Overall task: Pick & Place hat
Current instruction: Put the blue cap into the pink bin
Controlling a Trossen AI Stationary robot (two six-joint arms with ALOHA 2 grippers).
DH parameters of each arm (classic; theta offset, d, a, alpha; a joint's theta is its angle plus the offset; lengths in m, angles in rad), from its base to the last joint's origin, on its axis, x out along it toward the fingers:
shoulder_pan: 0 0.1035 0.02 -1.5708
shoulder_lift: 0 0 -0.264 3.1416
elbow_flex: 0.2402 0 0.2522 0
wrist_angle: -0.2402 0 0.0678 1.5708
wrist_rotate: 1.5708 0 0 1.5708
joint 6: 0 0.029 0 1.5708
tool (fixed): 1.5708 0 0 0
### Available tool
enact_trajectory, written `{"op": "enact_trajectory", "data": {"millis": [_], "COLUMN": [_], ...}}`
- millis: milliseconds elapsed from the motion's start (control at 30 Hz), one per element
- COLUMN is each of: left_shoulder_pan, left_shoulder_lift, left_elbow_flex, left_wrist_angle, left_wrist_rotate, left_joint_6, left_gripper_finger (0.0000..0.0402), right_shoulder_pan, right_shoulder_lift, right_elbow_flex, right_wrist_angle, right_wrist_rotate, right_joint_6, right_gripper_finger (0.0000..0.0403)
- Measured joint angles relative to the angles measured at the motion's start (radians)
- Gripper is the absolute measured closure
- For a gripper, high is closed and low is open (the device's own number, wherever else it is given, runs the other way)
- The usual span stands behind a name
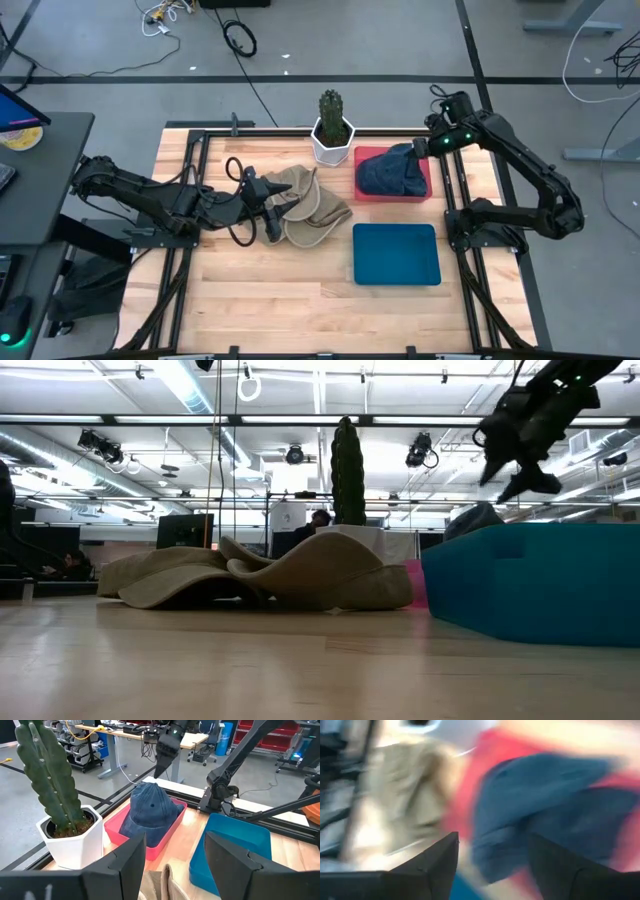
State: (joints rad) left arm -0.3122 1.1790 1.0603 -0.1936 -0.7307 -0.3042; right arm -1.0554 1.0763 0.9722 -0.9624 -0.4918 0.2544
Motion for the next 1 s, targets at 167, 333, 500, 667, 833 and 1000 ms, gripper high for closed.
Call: {"op": "enact_trajectory", "data": {"millis": [167,333,500,667,833,1000], "left_shoulder_pan": [0.0,0.0,0.0,0.0,0.0,0.0], "left_shoulder_lift": [0.0,0.0,0.0,0.0,0.0,0.0], "left_elbow_flex": [0.0,0.0,0.0,0.0,0.0,0.0], "left_wrist_angle": [-0.003,-0.007,-0.007,-0.007,-0.008,-0.013], "left_wrist_rotate": [0.0,0.0,0.0,0.0,0.0,0.0], "left_joint_6": [0.0,0.001,0.0,-0.026,-0.052,-0.051], "left_gripper_finger": [0.0198,0.0198,0.0198,0.0198,0.0198,0.0198], "right_shoulder_pan": [-0.027,-0.042,-0.041,-0.04,-0.04,-0.032], "right_shoulder_lift": [0.012,0.078,0.167,0.256,0.318,0.346], "right_elbow_flex": [0.0,0.0,0.0,0.0,0.0,0.0], "right_wrist_angle": [0.031,0.097,0.144,0.155,0.19,0.187], "right_wrist_rotate": [0.279,0.203,0.204,0.205,0.206,0.154], "right_joint_6": [-0.033,0.05,0.118,0.119,0.111,0.122], "right_gripper_finger": [0.0204,0.025,0.03,0.0363,0.0393,0.0399]}}
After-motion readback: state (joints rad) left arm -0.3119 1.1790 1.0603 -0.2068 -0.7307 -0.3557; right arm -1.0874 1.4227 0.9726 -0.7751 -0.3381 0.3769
